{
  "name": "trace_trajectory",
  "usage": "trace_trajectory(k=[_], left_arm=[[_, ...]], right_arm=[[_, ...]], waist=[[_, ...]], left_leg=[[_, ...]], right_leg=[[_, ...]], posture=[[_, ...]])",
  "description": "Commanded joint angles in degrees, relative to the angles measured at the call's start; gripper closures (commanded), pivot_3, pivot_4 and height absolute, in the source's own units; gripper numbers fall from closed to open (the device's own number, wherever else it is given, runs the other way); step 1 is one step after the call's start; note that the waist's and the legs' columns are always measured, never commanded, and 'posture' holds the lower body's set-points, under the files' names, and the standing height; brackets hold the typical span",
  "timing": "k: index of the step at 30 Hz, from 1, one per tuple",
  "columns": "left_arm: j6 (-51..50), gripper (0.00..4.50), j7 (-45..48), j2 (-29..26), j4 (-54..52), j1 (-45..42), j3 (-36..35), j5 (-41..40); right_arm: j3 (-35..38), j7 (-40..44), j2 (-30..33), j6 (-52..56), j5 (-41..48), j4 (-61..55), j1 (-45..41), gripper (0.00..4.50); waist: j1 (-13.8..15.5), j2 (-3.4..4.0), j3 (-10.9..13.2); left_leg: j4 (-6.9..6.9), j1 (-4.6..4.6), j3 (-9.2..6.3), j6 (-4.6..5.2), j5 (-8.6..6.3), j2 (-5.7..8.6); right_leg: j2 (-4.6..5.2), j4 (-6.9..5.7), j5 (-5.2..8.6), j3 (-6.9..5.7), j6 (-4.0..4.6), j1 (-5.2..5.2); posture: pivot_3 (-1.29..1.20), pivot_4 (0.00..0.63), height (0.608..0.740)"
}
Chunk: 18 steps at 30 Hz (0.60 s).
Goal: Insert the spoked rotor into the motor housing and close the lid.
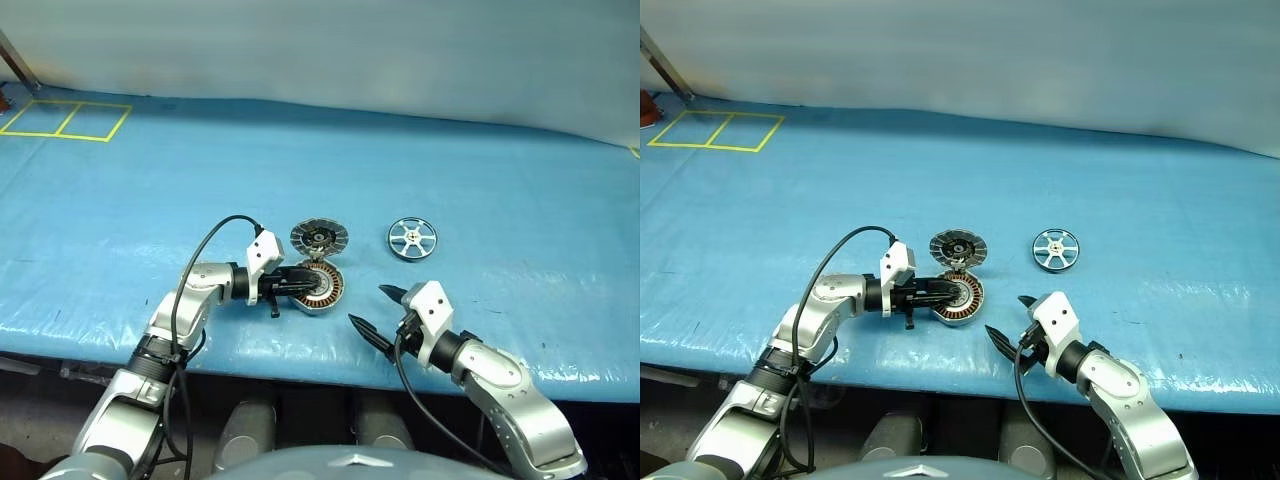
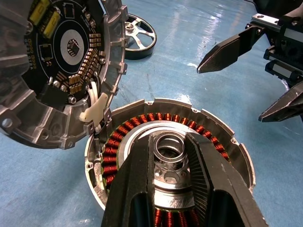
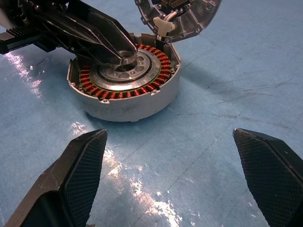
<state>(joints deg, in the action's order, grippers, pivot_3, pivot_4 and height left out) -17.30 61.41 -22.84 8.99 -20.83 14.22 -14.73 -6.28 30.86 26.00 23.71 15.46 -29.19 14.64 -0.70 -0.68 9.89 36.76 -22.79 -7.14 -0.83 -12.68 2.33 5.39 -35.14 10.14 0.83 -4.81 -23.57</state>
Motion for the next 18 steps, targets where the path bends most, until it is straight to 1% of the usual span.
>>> trace_trajectory(k=[1,2,4,5,6,18], left_arm=[[-0.22,3.83,0.33,-0.31,-0.69,-0.03,-0.56,-0.41],[-0.16,3.83,0.23,-0.32,-0.65,-0.01,-0.59,-0.33],[-0.04,3.06,0.19,-0.35,-0.62,0.0,-0.59,-0.23],[0.29,2.84,-0.27,-0.3,-0.57,0.0,-0.62,0.11],[0.4,2.5,-1.14,0.06,-0.56,0.0,-0.89,0.23],[-0.57,2.5,-1.28,1.62,-2.22,0.29,-2.33,-3.3]], right_arm=[[0.26,-0.1,-0.37,-1.4,-0.15,-0.49,-0.39,0.0],[0.27,-0.13,-0.39,-1.39,-0.2,-0.5,-0.36,0.0],[0.31,-0.15,-0.46,-1.35,-0.25,-0.51,-0.38,0.0],[0.32,-0.16,-0.47,-1.35,-0.3,-0.48,-0.39,0.0],[0.29,-0.16,-0.49,-1.37,-0.35,-0.44,-0.41,0.0],[0.05,-0.1,-0.9,-1.44,-0.86,0.13,-0.48,0.0]], waist=[[0.0,0.0,0.0],[0.0,0.0,0.0],[0.0,0.0,0.0],[0.0,0.01,0.0],[0.0,0.01,-0.01],[0.01,0.01,0.0]], left_leg=[[0.01,0.0,0.0,0.0,0.0,0.0],[0.03,0.0,0.0,0.0,0.0,0.0],[0.04,0.0,0.0,0.0,0.0,0.0],[0.05,0.0,0.0,0.0,0.0,0.0],[0.06,0.0,0.0,0.0,0.0,0.0],[0.13,-0.01,-0.01,0.0,0.0,0.0]], right_leg=[[0.0,0.0,0.0,0.0,0.0,0.0],[0.0,-0.01,0.0,0.0,0.0,0.01],[0.0,-0.02,0.0,0.0,0.0,0.01],[0.0,-0.03,0.0,0.0,-0.01,0.01],[0.0,-0.03,-0.01,0.0,-0.01,0.02],[-0.01,-0.05,-0.02,0.0,-0.02,0.04]], posture=[[0.0,0.15,0.74],[0.0,0.15,0.74],[0.0,0.15,0.74],[0.0,0.15,0.74],[0.0,0.15,0.74],[0.0,0.15,0.74]])
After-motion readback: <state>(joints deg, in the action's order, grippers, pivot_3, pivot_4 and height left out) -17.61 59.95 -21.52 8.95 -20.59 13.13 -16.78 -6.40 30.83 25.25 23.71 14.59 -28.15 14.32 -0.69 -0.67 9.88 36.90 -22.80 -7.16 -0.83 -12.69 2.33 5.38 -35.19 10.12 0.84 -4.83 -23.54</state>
